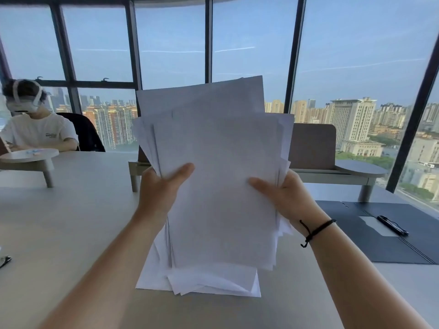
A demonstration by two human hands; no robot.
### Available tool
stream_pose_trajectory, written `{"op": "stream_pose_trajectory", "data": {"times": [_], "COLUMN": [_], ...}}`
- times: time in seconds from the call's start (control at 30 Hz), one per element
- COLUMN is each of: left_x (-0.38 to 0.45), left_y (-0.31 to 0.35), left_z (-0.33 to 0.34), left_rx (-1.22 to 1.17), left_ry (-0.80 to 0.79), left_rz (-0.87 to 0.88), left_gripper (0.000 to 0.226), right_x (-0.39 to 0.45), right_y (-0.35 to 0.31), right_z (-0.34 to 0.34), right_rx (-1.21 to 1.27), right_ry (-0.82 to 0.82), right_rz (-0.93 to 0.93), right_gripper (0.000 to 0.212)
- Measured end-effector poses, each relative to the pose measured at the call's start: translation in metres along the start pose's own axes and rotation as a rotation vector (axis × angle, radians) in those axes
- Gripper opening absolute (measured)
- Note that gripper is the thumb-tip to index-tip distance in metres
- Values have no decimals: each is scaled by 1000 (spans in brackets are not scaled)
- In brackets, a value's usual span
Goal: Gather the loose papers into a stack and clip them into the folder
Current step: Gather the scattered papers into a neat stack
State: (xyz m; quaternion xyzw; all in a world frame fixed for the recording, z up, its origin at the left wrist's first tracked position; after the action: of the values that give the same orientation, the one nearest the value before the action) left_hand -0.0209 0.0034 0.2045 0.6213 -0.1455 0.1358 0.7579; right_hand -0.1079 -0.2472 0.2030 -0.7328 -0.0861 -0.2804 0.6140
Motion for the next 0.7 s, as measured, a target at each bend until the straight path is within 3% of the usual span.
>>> {"op": "stream_pose_trajectory", "data": {"times": [0.17, 0.27, 0.37, 0.5, 0.7], "left_x": [-6, -13, -13, -18, -8], "left_y": [6, 1, -12, -17, -28], "left_z": [6, 9, 9, 22, 16], "left_rx": [-65, -70, -52, -23, -62], "left_ry": [-88, -175, -262, -359, -379], "left_rz": [-3, -12, -62, -92, -144], "left_gripper": [14, 36, 19, 29, 41], "right_x": [-5, -18, -33, -41, -30], "right_y": [-14, -6, 11, 24, 8], "right_z": [-2, -4, -8, -2, -7], "right_rx": [37, 140, 236, 229, 191], "right_ry": [9, 23, 37, 79, 162], "right_rz": [-63, -41, -6, 31, -31], "right_gripper": [31, 33, 39, 39, 39]}}
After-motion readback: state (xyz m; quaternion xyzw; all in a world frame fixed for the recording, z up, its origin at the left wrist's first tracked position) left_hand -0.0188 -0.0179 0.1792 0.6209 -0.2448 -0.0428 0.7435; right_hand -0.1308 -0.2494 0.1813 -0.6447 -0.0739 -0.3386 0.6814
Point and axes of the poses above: each hand's wrist, its own x-axis towards the middle knuckle, its own z-axis out of the palm, y = z × x, the point moved 7 cm from there along x, towards the middle knuckle, and after that the axes turned 7 degrees about -z, right-handed, at the moved point
